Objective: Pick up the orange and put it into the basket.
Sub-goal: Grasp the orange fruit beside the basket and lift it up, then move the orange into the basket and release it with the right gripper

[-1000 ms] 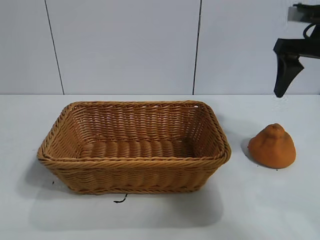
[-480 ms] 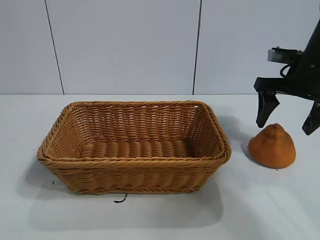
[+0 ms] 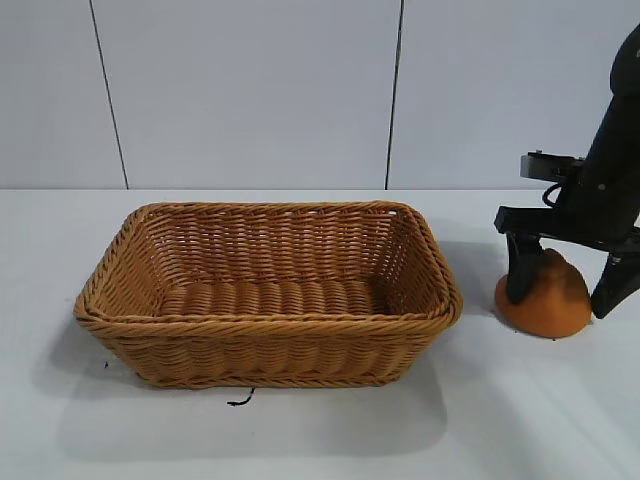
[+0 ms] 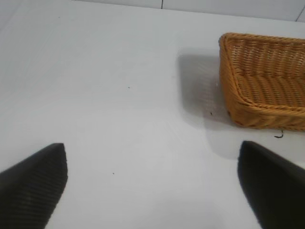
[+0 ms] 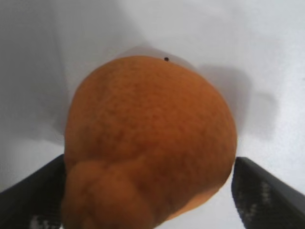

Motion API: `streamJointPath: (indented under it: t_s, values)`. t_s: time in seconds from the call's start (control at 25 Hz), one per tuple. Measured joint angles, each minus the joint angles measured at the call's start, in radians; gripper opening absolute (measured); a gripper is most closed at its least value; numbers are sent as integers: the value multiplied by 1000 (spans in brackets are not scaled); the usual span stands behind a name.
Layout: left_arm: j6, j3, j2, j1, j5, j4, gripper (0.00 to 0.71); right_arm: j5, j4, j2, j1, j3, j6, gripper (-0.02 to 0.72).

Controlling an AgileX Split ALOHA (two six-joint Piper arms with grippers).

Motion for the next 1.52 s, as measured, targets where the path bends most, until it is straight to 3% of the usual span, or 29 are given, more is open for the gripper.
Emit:
streamJointPath:
  t_s: [0.12,0.32,0.52,0.64,0.84,1.16,1.52]
  values:
    - [0,0,0,0,0,0,697,24,-24,-24,1,-16,0,60]
    - [0,0,0,0,0,0,697,140,-45,-62,1,-109,1,61]
    - [0,0,0,0,0,0,697,283,-22,-108,1,-255,1,61]
    - [0,0,0,0,0,0,697,328,-5,-121,1,-351,1,61]
    - [0,0,0,0,0,0,697,335,4,-122,49,-441,1,61]
    - [0,0,0,0,0,0,697,337,11,-122,282,-448,17,61]
    - [0,0,0,0,0,0,697,221,10,-102,509,-448,60,61]
